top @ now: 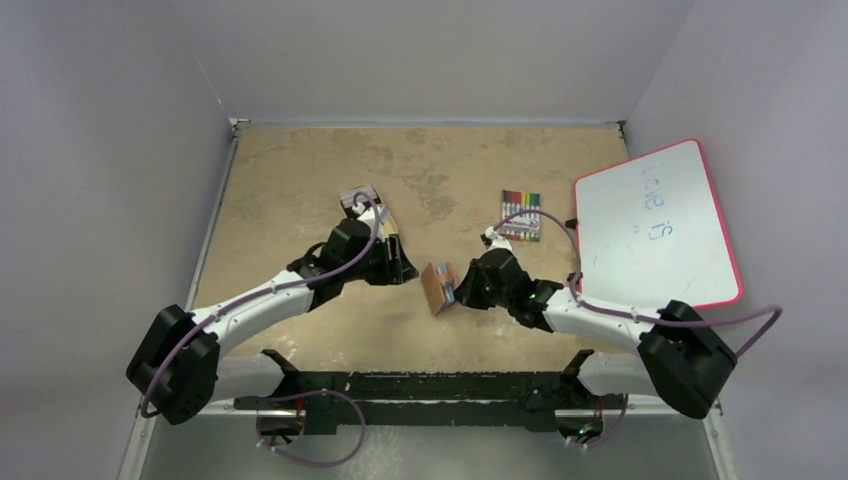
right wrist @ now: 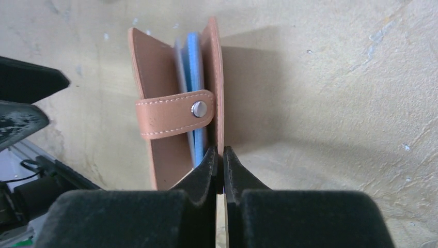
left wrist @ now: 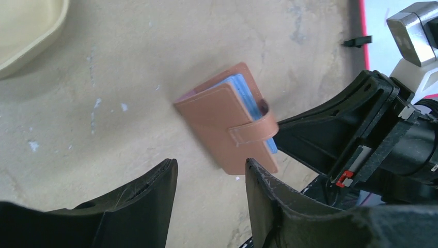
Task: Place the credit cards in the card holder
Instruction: Open the card holder at the center of the board.
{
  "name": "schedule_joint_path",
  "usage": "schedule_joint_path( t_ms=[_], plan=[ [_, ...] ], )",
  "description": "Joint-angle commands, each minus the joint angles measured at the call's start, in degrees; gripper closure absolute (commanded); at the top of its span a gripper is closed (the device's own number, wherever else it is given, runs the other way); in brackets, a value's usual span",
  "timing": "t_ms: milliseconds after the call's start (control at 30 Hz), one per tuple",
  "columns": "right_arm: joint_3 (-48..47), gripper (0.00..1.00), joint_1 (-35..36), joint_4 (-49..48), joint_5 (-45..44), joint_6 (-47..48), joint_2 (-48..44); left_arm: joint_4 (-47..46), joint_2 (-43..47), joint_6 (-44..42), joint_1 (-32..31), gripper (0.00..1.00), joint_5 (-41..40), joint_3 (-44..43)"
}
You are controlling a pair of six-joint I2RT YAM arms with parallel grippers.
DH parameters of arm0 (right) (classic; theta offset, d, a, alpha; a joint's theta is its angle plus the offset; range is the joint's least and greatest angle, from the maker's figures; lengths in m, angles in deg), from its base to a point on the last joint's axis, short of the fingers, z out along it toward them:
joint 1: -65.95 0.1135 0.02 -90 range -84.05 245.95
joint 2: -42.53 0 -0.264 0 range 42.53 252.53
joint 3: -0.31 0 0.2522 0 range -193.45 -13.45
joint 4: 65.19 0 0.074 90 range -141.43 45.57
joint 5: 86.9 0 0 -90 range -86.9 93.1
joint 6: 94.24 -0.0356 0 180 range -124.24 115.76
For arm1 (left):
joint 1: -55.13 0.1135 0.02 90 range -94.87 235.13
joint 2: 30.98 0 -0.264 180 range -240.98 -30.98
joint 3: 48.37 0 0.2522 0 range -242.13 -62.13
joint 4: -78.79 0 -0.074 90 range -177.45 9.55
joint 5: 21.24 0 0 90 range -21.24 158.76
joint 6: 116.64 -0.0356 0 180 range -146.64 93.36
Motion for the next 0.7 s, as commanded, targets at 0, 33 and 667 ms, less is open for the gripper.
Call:
schedule_joint_path(
  t_ms=[0,33,667],
  plan=[
    [-0.9,1.00,0.5,0.1,-1.8,-0.3,-5.0,-6.3,-0.2,1.7,-0.2,0.49,2.7,-0.3],
    [-1.3,1.00,0.7,0.5,-1.9,0.0,-5.9,-5.6,0.0,1.6,-0.2,0.48,1.4,-0.4],
    [0.8,1.00,1.0,-0.1,-2.5,-0.5,-3.7,-1.8,-2.7,-1.1,-0.2,0.46,-5.4,2.7]
  ],
)
